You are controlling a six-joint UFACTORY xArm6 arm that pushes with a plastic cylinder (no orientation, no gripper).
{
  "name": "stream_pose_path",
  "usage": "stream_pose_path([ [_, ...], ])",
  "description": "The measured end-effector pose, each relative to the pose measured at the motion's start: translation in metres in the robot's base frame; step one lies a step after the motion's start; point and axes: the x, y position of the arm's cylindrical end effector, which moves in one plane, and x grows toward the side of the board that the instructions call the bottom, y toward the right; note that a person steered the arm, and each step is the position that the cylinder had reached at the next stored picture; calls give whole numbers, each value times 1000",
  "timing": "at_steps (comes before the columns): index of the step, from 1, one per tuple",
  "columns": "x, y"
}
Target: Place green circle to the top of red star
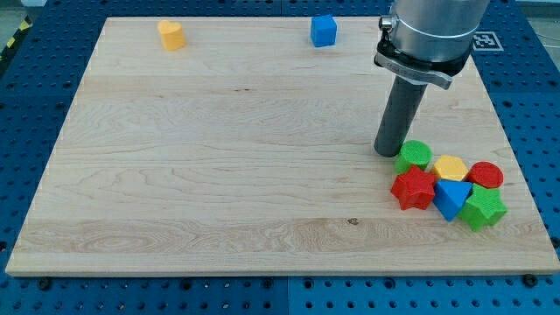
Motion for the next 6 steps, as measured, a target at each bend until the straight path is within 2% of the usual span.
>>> stream_pose_path([
  [2, -25, 18],
  [3, -23, 36],
  [6, -17, 41],
])
